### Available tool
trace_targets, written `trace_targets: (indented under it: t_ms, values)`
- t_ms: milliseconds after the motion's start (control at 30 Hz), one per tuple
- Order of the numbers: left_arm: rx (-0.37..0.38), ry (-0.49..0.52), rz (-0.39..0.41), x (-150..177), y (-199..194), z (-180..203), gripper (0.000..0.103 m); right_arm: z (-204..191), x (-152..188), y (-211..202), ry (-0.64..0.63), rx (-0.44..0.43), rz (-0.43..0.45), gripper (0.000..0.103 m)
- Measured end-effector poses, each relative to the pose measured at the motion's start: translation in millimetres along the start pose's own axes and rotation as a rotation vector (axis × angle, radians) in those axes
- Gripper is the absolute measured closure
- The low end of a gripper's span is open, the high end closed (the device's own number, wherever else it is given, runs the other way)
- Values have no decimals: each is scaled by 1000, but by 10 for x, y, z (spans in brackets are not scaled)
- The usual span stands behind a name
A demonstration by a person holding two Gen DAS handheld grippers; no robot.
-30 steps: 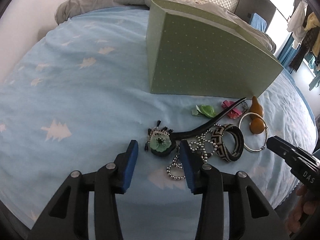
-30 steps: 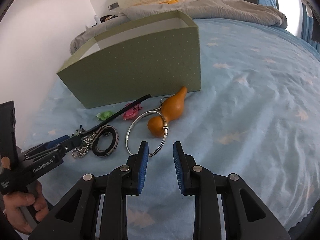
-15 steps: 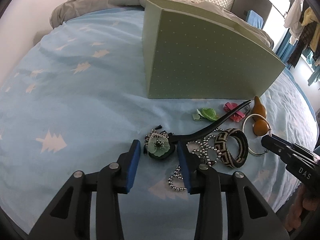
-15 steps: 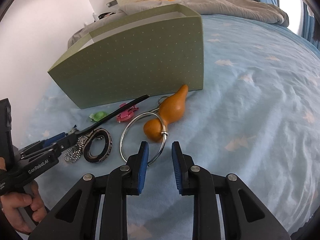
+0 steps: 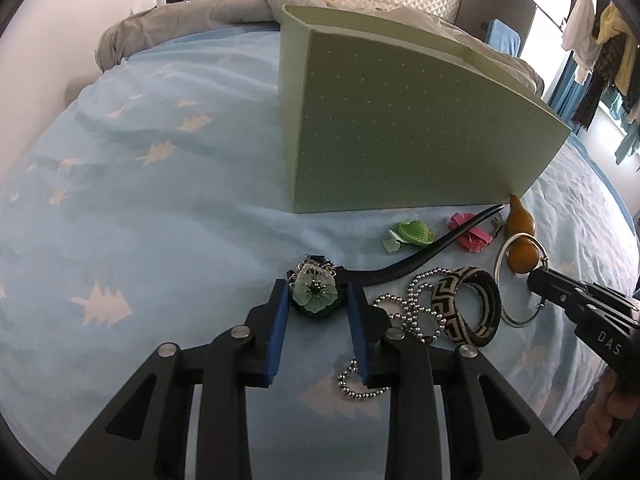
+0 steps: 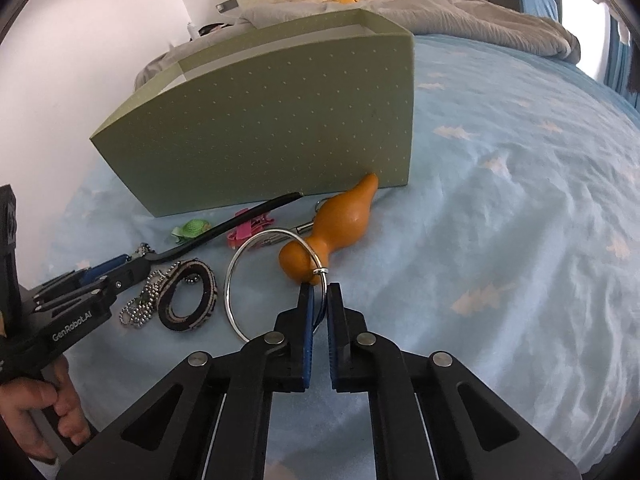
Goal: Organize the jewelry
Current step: 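Close the right tool on the silver hoop ring while the left tool grasps the green flower clip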
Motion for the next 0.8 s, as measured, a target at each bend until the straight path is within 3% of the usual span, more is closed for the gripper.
trace_targets:
  t_ms: [800]
  values:
    - [19, -26, 139, -158, -735, 35, 77, 31, -177, -795, 2, 15, 152, 102]
Point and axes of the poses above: each gripper's, at about its wrist camera, not at the fingertips, and y roughly the way its jaws point, z to its right, x to its underside, the point moved 7 cm from there along y, roughly the way its jaws point, and after that the axes turned 9 degrees about x, right-handed, at the moved point
